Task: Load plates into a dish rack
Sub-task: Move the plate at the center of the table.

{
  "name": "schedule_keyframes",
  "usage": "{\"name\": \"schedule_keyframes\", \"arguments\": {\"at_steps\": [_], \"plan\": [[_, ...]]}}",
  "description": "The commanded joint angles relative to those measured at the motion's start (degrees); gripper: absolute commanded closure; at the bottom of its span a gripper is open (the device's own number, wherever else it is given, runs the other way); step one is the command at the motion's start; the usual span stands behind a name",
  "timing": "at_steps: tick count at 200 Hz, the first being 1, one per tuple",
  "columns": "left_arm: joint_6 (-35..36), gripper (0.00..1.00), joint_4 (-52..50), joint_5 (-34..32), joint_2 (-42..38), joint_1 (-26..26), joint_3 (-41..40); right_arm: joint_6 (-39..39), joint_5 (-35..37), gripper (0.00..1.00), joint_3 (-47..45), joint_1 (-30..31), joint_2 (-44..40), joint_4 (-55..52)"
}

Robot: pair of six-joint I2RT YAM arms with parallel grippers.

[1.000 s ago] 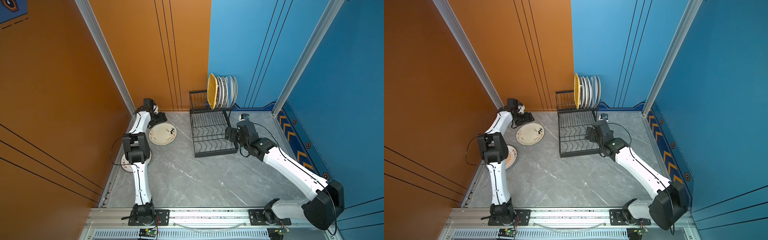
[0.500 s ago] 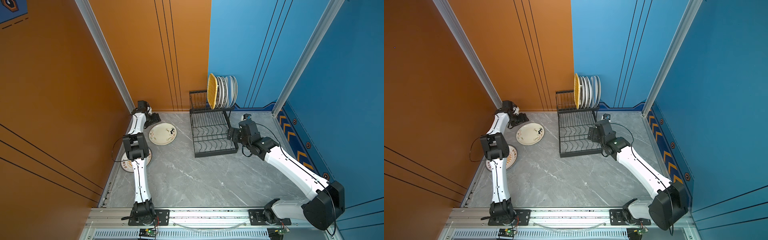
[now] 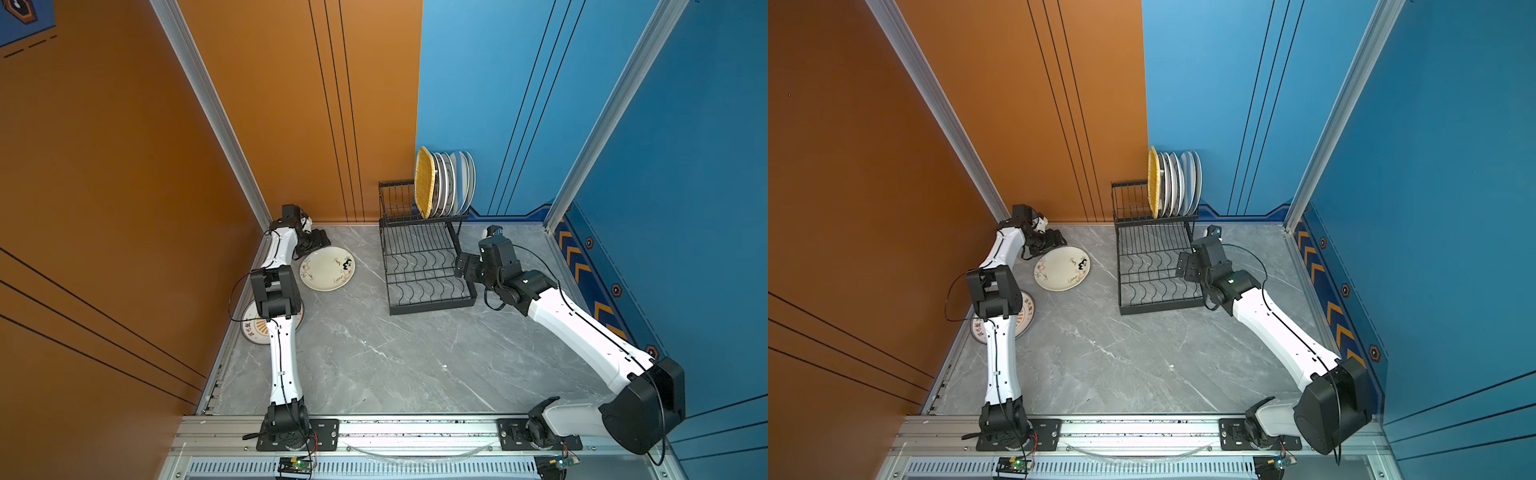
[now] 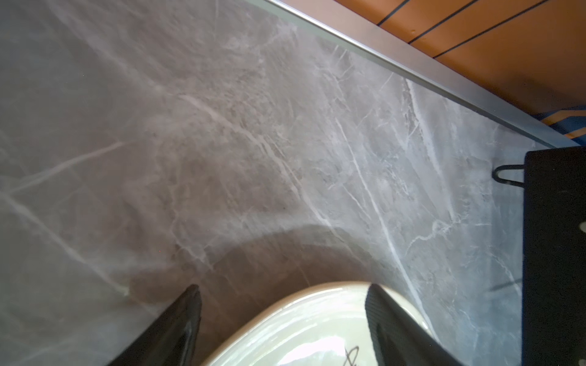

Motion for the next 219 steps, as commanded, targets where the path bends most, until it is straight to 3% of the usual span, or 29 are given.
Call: {"name": "schedule_keyframes", "arguments": {"at_steps": [1, 96, 219], "plan": [[0.29, 0.18, -1.54, 4.36, 0.54, -1.40, 0.34, -0.17, -1.26, 0.00, 1.53, -0.51, 0.26, -1.59], [6.13, 0.19, -4.57, 10.75, -6.20, -6.84, -10.35, 1.72, -1.02, 0.00, -4.14, -0.70, -4.99, -0.97], [9.61, 0.21, -4.59, 11.49, -23.40, -13.77, -40.07, 3.65, 0.17, 0.00, -10.48, 1.05, -12.19, -1.50]]}}
